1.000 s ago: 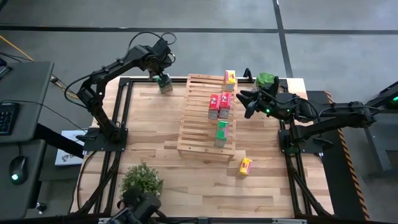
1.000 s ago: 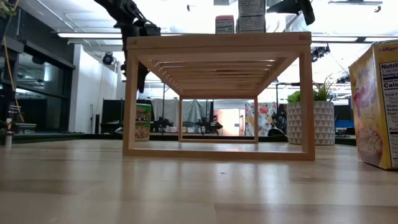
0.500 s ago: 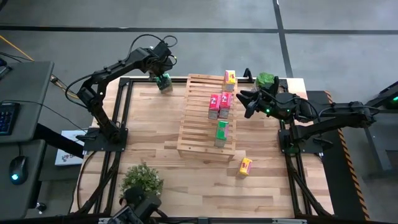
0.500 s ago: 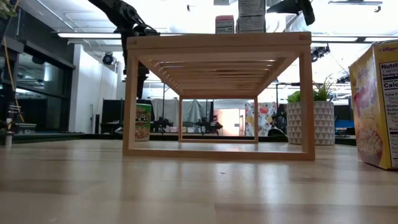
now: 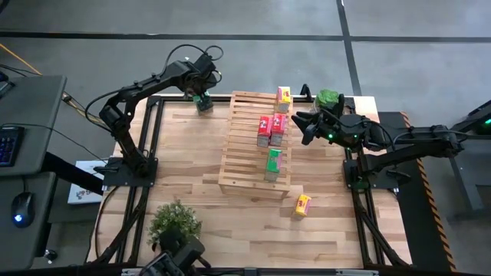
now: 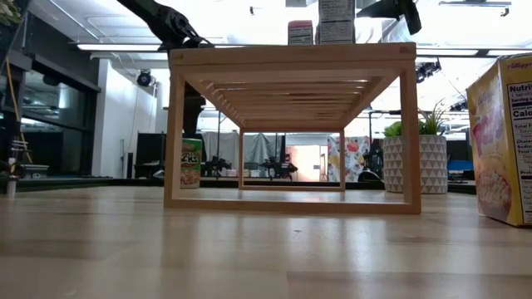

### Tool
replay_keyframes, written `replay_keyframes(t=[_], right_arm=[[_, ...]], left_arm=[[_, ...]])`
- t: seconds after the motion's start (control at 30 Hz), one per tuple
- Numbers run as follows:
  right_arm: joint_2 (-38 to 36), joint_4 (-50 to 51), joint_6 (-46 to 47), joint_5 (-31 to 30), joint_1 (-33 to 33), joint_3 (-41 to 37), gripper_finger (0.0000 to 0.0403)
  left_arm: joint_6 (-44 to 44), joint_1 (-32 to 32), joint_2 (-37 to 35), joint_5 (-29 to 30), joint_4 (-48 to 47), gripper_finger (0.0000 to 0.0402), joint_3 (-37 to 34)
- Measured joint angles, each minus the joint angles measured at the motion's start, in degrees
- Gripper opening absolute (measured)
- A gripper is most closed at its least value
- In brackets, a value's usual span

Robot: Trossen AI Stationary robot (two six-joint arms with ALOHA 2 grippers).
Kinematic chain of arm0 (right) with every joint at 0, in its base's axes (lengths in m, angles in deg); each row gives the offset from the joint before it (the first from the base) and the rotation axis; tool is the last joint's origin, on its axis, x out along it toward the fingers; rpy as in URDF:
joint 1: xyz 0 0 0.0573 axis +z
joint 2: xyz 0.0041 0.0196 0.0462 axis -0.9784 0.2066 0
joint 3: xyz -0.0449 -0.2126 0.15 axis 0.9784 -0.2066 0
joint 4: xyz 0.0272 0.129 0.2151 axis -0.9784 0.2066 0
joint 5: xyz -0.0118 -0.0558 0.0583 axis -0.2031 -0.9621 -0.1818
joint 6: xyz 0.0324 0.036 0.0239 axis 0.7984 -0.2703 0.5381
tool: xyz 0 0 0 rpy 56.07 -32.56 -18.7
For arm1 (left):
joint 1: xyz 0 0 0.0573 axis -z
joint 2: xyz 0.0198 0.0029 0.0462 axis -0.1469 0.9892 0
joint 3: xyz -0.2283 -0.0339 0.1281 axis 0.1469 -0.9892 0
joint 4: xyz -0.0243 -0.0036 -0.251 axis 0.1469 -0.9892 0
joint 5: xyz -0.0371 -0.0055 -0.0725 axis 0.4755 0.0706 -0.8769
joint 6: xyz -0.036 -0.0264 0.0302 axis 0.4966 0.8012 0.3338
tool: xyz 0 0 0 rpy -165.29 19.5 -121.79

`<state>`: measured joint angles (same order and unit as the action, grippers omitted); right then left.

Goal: Stack cereal on shelf
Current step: Put the green cereal box on the shelf aligned with other green cereal box

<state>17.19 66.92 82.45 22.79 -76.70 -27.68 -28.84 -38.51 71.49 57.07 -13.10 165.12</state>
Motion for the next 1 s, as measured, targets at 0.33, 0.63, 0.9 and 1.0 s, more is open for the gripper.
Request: replay_keyframes(t=[0.33,0.63,0.9,1.0], right_arm=[[0.0,0.0,0.1,0.3,0.0,0.0,0.0154],[0.0,0.0,0.1,0.5,0.0,0.0,0.0154],[0.0,0.0,0.1,0.5,0.0,0.0,0.0154],[0.0,0.0,0.0,0.5,0.0,0.0,0.0154]], left_arm=[[-1.1,-1.1,1.0,0.1,-0.7,0.0305,0.0],[-0.1,-1.4,1.9,-1.6,0.3,0.0305,0.1],[1.8,-1.4,2.3,-1.5,1.8,0.0305,0.0],[2.3,-1.4,2.3,-0.8,1.5,0.0305,0.0]])
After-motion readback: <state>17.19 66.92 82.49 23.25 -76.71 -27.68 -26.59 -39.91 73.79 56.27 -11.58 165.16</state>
